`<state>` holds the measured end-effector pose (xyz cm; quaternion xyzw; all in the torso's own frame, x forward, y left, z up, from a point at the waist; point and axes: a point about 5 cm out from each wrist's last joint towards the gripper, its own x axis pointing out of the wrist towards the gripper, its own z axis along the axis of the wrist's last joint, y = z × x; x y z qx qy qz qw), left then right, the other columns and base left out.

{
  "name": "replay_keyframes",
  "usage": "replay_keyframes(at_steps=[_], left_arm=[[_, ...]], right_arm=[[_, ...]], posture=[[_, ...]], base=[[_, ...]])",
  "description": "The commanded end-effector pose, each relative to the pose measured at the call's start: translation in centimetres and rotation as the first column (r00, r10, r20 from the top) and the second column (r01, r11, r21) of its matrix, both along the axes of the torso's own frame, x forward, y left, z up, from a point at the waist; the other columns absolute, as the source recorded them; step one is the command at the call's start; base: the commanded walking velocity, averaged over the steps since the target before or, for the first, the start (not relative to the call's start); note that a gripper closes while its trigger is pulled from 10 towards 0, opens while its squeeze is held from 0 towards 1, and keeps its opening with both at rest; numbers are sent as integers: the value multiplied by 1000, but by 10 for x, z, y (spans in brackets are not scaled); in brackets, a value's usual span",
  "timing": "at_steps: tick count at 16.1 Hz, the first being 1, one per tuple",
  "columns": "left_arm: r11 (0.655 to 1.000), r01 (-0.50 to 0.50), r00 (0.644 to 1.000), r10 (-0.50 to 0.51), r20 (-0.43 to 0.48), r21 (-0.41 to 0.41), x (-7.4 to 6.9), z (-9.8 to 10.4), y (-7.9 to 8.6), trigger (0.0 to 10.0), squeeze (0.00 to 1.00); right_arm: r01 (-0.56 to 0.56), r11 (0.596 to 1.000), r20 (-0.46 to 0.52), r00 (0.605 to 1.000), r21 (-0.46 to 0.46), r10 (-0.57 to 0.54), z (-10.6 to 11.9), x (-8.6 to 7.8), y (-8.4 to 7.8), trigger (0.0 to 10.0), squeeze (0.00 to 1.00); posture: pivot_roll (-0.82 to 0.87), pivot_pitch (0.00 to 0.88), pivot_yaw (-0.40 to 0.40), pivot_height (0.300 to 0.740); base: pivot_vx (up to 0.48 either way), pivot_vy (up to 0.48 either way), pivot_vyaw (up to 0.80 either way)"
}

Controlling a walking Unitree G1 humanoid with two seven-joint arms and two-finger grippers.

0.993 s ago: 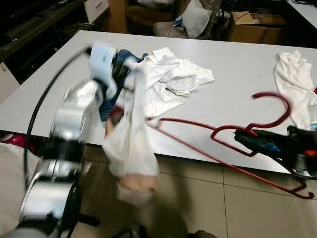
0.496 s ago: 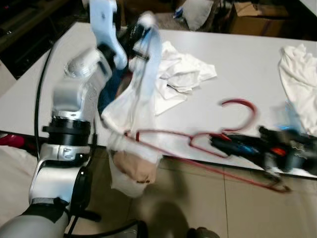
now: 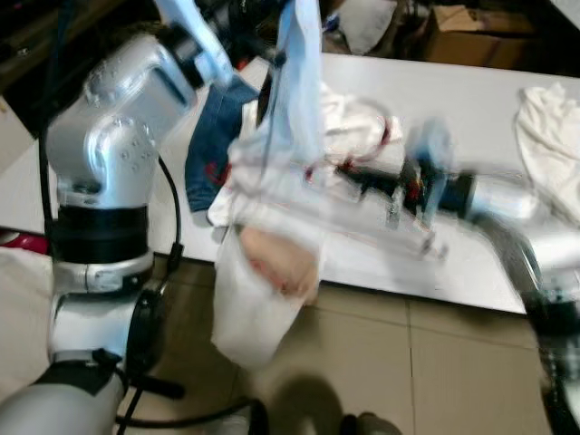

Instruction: Hang hanger

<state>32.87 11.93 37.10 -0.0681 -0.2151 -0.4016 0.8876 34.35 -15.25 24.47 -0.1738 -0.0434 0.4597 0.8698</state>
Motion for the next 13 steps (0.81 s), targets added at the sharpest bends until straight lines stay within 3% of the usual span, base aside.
replay_keyframes(at_steps=[1, 2, 3, 5, 7, 9, 11, 13], left_arm=[[997, 23, 994, -15, 107, -73, -13, 27, 7, 10000, 0], [991, 31, 990, -12, 137, -132, -17, 35, 16, 10000, 0], [988, 14, 989, 8, 145, -152, -18, 36, 23, 10000, 0], [987, -33, 991, 53, 121, -159, -16, 27, 30, 10000, 0], [985, -70, 993, 84, 84, -157, -13, 15, 33, 10000, 0], [984, -133, 991, 134, -1, -117, -4, -8, 31, 10000, 0], [969, -234, 961, 243, -135, 77, 13, -63, 17, 10000, 0], [927, -291, 902, 348, -257, 234, 20, -122, 8, 10000, 0]], right_arm=[[237, 971, 249, 942, -11, -227, 43, 25, -22, 10000, 0], [296, 909, 351, 851, 295, -391, 105, 33, -36, 10000, 0], [249, 881, 413, 810, 402, -417, 136, 29, -40, 10000, 0], [217, 920, 470, 807, 327, -357, 137, 32, -33, 10000, 0], [240, 938, 446, 831, 250, -331, 112, 41, -28, 10000, 0], [224, 959, 357, 893, 174, -273, 69, 48, -24, 10000, 0], [187, 982, 172, 968, -1, -185, -1, 42, -30, 10000, 0], [122, 973, 9, 992, -195, -123, -64, 22, -43, 10000, 0]], posture=[[-43, 93, 6, 740], [-41, 94, -3, 740], [-43, 97, -6, 740], [-47, 104, -11, 740], [-48, 109, -10, 740], [-46, 118, -7, 740], [-45, 120, -5, 740], [-47, 126, 3, 740]], base=[[0, 0, 0], [0, 0, 0], [0, 0, 0], [0, 0, 0], [0, 0, 0], [0, 0, 0], [0, 0, 0], [0, 0, 0]])
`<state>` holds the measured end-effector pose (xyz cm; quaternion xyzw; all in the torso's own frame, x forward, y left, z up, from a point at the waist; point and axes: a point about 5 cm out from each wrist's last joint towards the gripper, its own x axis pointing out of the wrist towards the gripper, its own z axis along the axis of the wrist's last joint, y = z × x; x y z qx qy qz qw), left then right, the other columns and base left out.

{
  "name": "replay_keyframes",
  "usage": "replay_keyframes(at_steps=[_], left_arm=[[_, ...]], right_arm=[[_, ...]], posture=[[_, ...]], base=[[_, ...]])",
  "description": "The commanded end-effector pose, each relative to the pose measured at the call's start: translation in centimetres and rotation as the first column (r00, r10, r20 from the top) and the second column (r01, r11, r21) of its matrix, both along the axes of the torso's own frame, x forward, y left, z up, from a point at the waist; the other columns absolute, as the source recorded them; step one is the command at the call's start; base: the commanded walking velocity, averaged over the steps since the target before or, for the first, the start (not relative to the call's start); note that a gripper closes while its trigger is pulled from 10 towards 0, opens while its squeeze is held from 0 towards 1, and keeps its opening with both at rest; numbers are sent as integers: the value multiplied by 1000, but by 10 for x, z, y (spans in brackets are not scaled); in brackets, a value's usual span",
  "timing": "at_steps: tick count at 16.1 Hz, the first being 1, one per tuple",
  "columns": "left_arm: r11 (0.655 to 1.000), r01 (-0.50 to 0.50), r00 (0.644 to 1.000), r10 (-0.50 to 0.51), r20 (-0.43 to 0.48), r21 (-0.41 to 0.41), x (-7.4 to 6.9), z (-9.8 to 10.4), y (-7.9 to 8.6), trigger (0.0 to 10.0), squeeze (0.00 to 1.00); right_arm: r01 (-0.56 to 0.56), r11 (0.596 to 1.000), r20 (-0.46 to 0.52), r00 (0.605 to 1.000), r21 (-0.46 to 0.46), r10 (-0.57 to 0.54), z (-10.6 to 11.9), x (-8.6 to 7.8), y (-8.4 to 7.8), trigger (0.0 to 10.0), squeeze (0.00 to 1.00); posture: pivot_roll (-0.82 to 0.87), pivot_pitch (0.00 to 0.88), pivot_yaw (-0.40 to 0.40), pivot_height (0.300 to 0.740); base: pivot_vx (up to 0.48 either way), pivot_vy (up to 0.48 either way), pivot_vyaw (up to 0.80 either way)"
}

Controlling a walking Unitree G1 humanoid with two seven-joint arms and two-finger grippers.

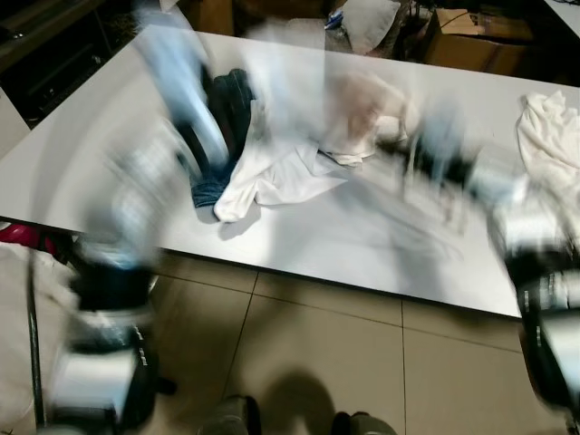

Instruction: Hang hanger

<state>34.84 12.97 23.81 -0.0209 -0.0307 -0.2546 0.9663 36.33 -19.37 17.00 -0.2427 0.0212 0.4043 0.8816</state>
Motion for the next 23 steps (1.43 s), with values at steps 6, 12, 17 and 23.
replay_keyframes(at_steps=[6, 12, 17, 23], left_arm=[[975, -175, 984, 168, 61, 135, 18, -22, 2, 10000, 0], [873, -483, 869, 468, 161, 68, 48, 2, 45, 10000, 0], [936, -243, 968, 251, 0, 253, 28, -71, 44, 10000, 0], [997, 9, 997, -14, 72, 75, -49, -51, 65, 10000, 1000]], right_arm=[[-96, 994, -94, 991, -51, 91, -26, -40, -18, 10000, 0], [-200, 972, -135, 974, -124, 183, 2, -69, -34, 10000, 0], [-243, 969, -52, 969, -35, 241, 72, -99, -46, 10000, 0], [-50, 992, -45, 997, 112, 56, 76, -109, -38, 10000, 0]], posture=[[-59, 134, 26, 740], [-64, 124, 36, 740], [-78, 116, 60, 740], [-83, 112, 56, 740]], base=[[0, 0, 0], [0, 0, 0], [0, 0, 0], [0, 0, 0]])
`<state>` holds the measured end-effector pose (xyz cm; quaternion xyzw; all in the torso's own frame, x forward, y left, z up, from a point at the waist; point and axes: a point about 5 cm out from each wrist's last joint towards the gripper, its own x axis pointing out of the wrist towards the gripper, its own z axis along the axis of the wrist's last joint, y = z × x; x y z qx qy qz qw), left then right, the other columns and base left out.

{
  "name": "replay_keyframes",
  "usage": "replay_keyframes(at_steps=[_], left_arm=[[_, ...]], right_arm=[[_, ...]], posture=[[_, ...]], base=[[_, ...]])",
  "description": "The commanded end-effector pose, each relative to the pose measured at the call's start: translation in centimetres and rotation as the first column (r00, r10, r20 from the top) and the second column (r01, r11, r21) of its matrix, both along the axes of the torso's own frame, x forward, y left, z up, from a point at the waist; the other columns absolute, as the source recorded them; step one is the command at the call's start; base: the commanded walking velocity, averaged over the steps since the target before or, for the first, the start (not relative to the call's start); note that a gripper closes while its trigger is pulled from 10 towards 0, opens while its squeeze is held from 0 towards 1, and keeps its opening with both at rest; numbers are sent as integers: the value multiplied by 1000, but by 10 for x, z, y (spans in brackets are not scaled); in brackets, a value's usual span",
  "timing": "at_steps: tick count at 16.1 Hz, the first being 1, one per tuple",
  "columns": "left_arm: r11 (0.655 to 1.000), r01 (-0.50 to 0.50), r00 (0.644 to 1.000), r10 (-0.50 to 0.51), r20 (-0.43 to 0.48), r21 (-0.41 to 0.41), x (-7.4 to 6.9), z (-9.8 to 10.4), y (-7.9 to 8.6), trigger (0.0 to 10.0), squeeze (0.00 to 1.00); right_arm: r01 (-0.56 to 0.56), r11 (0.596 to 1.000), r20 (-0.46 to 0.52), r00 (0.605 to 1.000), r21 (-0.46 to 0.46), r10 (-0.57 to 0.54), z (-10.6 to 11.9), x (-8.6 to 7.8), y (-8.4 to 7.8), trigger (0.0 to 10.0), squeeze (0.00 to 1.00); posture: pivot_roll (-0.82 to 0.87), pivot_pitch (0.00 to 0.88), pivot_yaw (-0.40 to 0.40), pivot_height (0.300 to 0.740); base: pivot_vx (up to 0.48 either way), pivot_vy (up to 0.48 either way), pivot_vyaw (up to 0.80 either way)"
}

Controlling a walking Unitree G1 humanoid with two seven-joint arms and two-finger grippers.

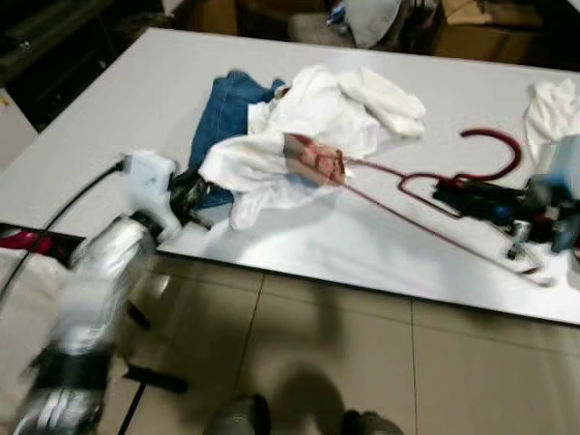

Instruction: Hang hanger

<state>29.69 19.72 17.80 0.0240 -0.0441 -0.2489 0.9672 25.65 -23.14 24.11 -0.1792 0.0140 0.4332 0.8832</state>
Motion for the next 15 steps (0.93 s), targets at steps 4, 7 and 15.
replay_keyframes(at_steps=[4, 7, 15], left_arm=[[980, 90, 994, -78, 72, -176, -26, 34, -13, 10000, 1000], [955, 37, 997, -17, 73, -294, -27, 44, -28, 10000, 1000], [989, -149, 989, 150, 10, -15, -21, 8, -41, 10000, 1000]], right_arm=[[235, 950, 5, 971, 205, -241, -7, 12, 14, 10000, 0], [399, 886, -25, 914, 236, -405, -18, 16, 22, 10000, 0], [607, 767, -75, 792, 208, -606, -51, 0, 45, 10000, 0]], posture=[[-81, 108, 39, 740], [-84, 111, 33, 740], [-119, 119, 43, 740]], base=[[0, 0, 0], [0, 0, 0], [0, 0, 0]])
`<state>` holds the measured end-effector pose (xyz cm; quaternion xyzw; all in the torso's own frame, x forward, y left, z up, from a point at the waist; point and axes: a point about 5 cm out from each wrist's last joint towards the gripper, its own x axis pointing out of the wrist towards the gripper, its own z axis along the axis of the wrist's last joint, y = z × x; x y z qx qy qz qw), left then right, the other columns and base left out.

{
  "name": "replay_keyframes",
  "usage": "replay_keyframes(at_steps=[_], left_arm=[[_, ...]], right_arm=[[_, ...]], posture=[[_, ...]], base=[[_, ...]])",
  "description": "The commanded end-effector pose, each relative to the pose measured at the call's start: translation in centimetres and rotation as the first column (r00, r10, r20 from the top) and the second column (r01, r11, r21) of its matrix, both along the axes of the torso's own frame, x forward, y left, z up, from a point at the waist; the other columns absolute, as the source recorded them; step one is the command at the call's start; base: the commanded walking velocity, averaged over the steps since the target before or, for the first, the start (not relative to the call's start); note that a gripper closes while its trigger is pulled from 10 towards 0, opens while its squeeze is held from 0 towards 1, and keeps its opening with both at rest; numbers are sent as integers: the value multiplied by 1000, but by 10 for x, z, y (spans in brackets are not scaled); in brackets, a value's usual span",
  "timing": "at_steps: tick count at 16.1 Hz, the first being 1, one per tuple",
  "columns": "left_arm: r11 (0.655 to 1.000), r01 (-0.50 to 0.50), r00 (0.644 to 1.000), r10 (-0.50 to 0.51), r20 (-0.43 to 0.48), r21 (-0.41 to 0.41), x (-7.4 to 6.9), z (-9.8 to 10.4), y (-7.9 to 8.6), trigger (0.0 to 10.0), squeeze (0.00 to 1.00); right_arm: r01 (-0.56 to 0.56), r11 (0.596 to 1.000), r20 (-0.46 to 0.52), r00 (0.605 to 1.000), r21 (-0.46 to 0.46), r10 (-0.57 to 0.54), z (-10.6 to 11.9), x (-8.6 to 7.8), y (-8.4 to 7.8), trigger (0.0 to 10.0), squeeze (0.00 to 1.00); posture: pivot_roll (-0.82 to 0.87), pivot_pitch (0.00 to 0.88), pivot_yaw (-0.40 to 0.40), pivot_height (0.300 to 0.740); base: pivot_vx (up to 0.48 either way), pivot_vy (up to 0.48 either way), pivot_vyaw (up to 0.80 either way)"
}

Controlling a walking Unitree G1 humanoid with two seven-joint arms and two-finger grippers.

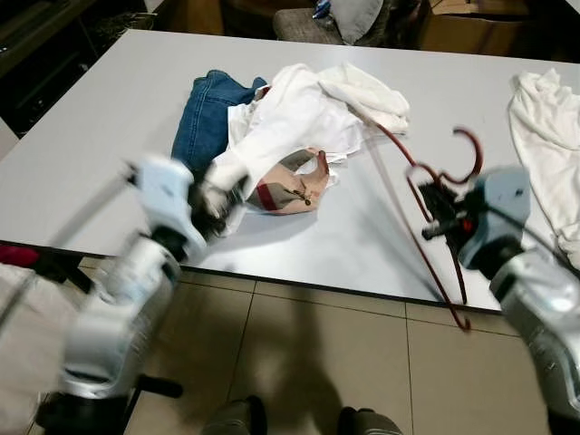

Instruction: Hang hanger

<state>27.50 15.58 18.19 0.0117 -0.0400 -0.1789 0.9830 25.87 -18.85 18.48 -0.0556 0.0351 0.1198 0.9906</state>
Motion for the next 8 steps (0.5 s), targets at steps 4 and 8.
replay_keyframes(at_steps=[4, 8], left_arm=[[996, -91, 996, 91, -11, -19, -2, -13, 2, 10000, 1000], [997, -81, 997, 81, -5, 6, -7, -19, 1, 10000, 1000]], right_arm=[[122, 986, -14, 993, 112, -121, -8, -10, 9, 10000, 0], [77, 993, 15, 997, 85, -78, -11, -10, 27, 10000, 0]], posture=[[-131, 113, 22, 740], [-117, 115, 19, 740]], base=[[0, -95, 0], [0, -480, 0]])
